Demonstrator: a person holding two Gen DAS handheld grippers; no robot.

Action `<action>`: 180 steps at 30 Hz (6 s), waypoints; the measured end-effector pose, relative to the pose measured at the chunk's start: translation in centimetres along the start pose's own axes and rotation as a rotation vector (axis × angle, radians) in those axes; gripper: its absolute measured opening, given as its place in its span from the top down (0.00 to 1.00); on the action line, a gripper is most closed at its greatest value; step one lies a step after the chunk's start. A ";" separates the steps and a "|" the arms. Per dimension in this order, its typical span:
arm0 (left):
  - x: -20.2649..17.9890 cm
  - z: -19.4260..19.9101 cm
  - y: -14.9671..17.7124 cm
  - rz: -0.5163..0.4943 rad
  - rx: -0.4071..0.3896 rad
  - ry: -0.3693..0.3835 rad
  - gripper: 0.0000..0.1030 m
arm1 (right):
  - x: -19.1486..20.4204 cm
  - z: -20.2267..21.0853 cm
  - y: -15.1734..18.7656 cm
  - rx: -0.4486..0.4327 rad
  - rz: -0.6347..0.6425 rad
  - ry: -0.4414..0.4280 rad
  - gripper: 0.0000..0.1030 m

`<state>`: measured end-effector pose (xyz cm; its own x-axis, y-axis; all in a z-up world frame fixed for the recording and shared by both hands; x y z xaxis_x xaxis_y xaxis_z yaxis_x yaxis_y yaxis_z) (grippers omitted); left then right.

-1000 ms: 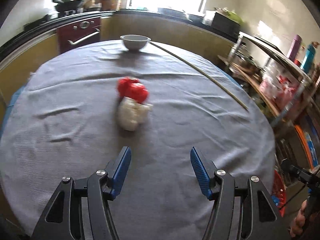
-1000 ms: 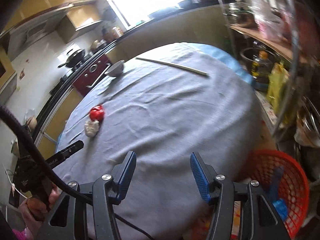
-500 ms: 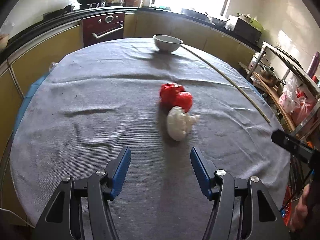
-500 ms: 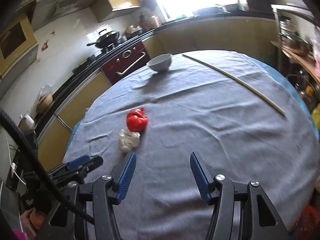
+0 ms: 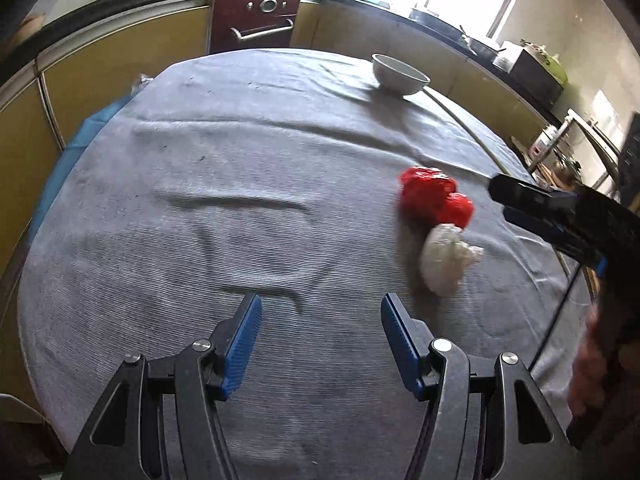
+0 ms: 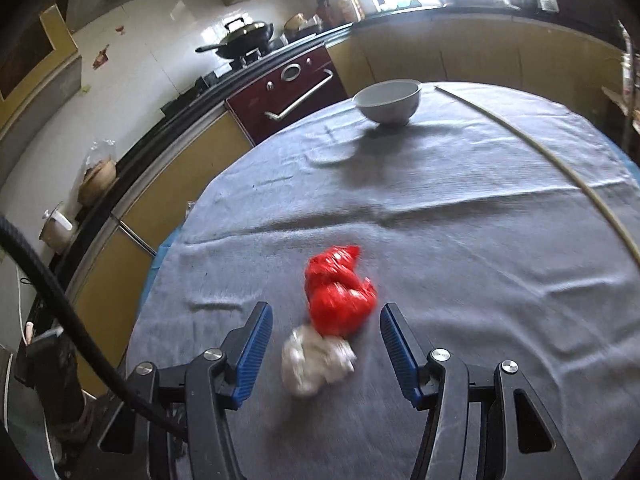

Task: Collect trash
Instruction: 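Grasp the red plastic bag with the right tool, then grasp the white crumpled tissue with the left tool while the right tool holds the red bag, then lift the red bag and white tissue toward the red basket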

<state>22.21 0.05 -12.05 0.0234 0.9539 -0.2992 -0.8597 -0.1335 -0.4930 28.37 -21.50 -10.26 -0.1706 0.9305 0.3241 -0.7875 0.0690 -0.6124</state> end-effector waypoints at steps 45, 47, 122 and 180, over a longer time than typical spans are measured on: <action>-9.3 -6.3 -2.1 -0.146 0.076 0.130 0.36 | -10.5 8.2 10.8 -0.076 -0.213 0.067 0.55; -9.4 -6.6 -2.0 -0.146 0.076 0.127 0.45 | -10.6 8.6 11.3 -0.080 -0.219 0.059 0.55; -28.4 13.4 16.7 -0.676 -0.147 0.232 0.70 | -12.0 34.8 28.3 -0.451 -0.347 0.148 0.55; -33.3 10.8 24.8 -0.887 -0.021 0.229 0.69 | -15.7 37.0 35.5 -0.425 -0.490 0.162 0.55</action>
<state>-5.43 -32.06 -5.46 0.7731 0.6328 0.0427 -0.4687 0.6154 -0.6337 -18.83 -46.94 -10.41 0.2647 0.7954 0.5453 -0.4440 0.6024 -0.6632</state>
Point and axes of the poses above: each gripper's, at about its wrist camera, not at the fingertips, and z roughly against the way its jaws point, x to its left, y to its underside, the point moved 1 cm from there along -z, roughly the way its jaws point, and after that the axes turned 6 degrees about z, right-handed, at the moved point
